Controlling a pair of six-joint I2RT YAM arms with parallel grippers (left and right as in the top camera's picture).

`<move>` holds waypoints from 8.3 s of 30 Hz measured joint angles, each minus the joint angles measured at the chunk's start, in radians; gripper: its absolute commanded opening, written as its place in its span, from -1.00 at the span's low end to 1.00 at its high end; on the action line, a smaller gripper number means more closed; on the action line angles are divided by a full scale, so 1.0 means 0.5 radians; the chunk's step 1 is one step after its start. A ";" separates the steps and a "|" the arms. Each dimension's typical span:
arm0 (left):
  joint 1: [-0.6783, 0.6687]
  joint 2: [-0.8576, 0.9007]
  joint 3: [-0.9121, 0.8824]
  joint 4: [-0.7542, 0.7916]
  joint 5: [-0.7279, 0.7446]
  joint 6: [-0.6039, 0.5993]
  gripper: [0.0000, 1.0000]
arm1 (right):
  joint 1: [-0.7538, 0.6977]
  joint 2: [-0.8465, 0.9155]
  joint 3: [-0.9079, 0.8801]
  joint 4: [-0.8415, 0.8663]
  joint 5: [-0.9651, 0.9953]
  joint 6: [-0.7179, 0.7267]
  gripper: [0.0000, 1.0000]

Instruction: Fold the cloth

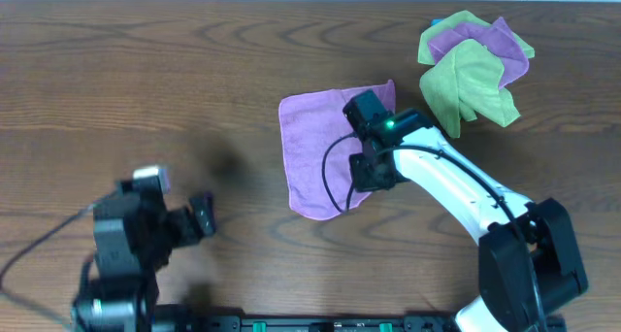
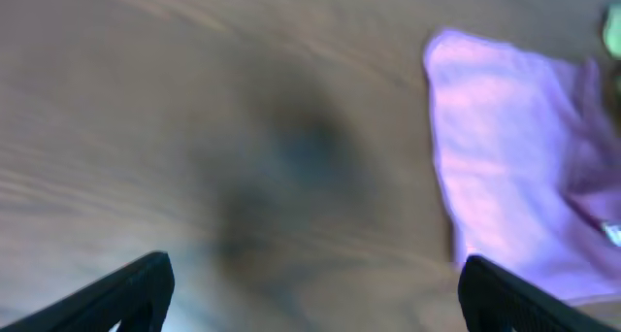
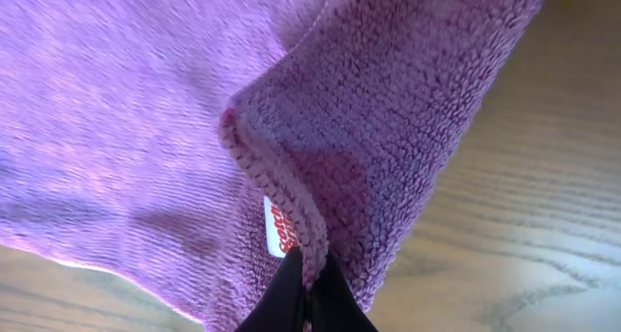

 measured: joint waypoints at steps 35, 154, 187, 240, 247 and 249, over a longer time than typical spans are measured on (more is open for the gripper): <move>-0.392 1.415 0.320 0.436 1.441 -0.446 0.90 | -0.018 -0.410 -0.232 -0.206 0.242 0.266 0.14; -0.863 1.858 -0.164 1.448 1.031 -1.585 0.90 | 0.118 -0.510 -0.549 -0.183 0.364 1.498 -0.97; -0.847 1.924 -0.166 1.907 1.164 -1.631 1.00 | 0.080 -0.623 -0.558 0.911 0.372 0.778 0.48; -0.742 2.699 0.691 1.948 1.025 -0.936 0.83 | -0.230 -0.819 -0.375 1.173 -0.358 0.329 0.38; -0.685 2.699 0.745 1.937 1.019 -0.928 0.79 | -0.230 -0.820 -0.375 1.164 -0.359 0.329 0.37; -0.678 2.699 0.753 1.930 1.019 -0.927 0.79 | -0.230 -0.819 -0.375 1.164 -0.359 0.329 0.37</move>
